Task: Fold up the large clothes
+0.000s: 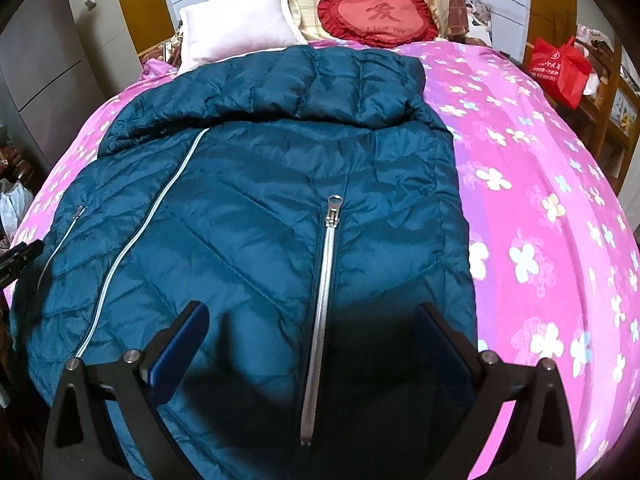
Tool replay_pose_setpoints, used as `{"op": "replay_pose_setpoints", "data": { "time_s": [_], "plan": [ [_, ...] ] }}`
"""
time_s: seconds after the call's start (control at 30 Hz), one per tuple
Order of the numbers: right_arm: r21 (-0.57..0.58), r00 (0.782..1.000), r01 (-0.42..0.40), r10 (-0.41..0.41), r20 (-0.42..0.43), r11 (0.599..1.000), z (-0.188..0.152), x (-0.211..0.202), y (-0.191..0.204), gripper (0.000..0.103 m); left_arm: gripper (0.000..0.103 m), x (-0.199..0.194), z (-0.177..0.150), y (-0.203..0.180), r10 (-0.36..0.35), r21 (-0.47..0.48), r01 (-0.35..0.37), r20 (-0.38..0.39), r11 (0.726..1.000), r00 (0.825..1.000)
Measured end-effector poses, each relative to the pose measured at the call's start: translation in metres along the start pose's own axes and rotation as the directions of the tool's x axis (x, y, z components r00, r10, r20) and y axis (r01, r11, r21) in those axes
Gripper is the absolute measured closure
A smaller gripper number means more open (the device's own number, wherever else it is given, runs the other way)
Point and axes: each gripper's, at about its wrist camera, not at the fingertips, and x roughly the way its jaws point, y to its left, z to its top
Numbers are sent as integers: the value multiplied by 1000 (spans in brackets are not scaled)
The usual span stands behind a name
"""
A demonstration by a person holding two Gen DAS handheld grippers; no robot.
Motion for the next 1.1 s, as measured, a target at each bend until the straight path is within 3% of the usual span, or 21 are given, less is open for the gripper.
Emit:
{"op": "replay_pose_setpoints", "data": {
  "time_s": [0.73,0.93,1.1],
  "plan": [
    [-13,999,-8,7,-42,1000,-23,-17,-15,0,48,-28,-16,44,-7,-21,5,-83,1000,997],
    [-34,998,-10,8,-59,999,-34,-25,-18,0,48,-43,-20,75,-84,-96,73,-114,993,990],
    [-40,997,5,-8,-77,999,-44,-36,-29,0,48,-35,-34,95,-99,-148,76,-155,986,983]
  ]
}}
